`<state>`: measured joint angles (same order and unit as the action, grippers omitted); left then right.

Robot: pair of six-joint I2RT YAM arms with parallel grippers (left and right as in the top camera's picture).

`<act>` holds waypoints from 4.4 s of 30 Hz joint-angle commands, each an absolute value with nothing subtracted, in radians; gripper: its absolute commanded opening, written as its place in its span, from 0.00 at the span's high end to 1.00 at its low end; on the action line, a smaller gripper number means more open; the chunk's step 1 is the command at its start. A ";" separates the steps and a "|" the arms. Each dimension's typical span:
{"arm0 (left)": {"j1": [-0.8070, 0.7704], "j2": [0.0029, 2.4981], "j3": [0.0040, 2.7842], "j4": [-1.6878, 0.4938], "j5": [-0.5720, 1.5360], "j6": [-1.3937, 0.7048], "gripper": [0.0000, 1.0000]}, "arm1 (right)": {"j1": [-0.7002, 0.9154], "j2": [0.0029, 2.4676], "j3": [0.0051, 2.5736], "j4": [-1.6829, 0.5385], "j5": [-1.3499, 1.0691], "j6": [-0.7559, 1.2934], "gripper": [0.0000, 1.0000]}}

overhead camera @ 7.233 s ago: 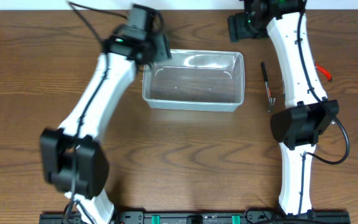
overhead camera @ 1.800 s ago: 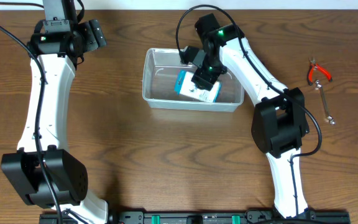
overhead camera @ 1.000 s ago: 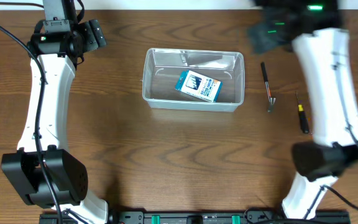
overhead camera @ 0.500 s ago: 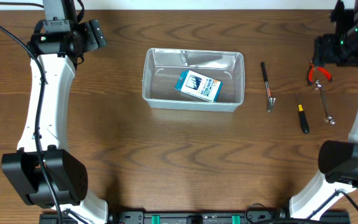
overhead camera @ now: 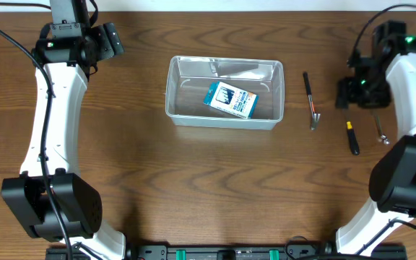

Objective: Pack container
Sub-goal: 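Move the right gripper to the black screwdriver and grasp its shaft, then carry the black screwdriver into the container and lower it beside the box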

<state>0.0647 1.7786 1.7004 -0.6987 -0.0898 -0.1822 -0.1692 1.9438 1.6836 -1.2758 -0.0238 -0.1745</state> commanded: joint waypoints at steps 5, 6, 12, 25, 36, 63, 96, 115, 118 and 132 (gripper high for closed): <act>0.067 1.792 1.706 -0.699 -0.106 -0.168 0.02 | -0.073 1.937 1.568 -1.171 -0.046 -0.222 0.29; 0.067 1.792 1.706 -0.699 -0.106 -0.168 0.02 | -0.060 1.937 1.560 -1.158 -0.046 -0.222 0.29; 0.067 1.792 1.706 -0.699 -0.106 -0.168 0.02 | -0.013 1.937 1.549 -1.129 -0.054 -0.184 0.30; 0.067 1.792 1.706 -0.699 -0.106 -0.168 0.02 | -0.026 1.938 1.458 -1.031 -0.054 -0.149 0.32; 0.067 1.792 1.706 -0.699 -0.106 -0.168 0.02 | -0.026 1.938 1.358 -0.943 -0.049 -0.126 0.38; 0.067 1.792 1.706 -0.699 -0.106 -0.168 0.02 | -0.027 2.032 1.292 -0.808 -0.003 -0.074 0.49; 0.067 1.792 1.706 -0.698 -0.106 -0.169 0.02 | -0.019 2.008 1.871 -1.089 -0.004 -0.156 0.99; 0.067 1.792 1.706 -0.699 -0.106 -0.168 0.02 | 0.236 2.009 2.163 -1.410 -0.348 -0.885 0.99; 0.067 1.792 1.706 -0.699 -0.106 -0.168 0.02 | 0.271 2.011 2.146 -1.429 -0.348 -0.986 0.99; 0.067 1.792 1.706 -0.699 -0.106 -0.169 0.02 | 0.341 2.089 2.016 -1.409 -0.348 -1.048 0.99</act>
<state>0.0647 1.7786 1.7004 -0.6987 -0.0898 -0.1822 0.3241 2.0533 2.0483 -1.4139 -0.3233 -1.0210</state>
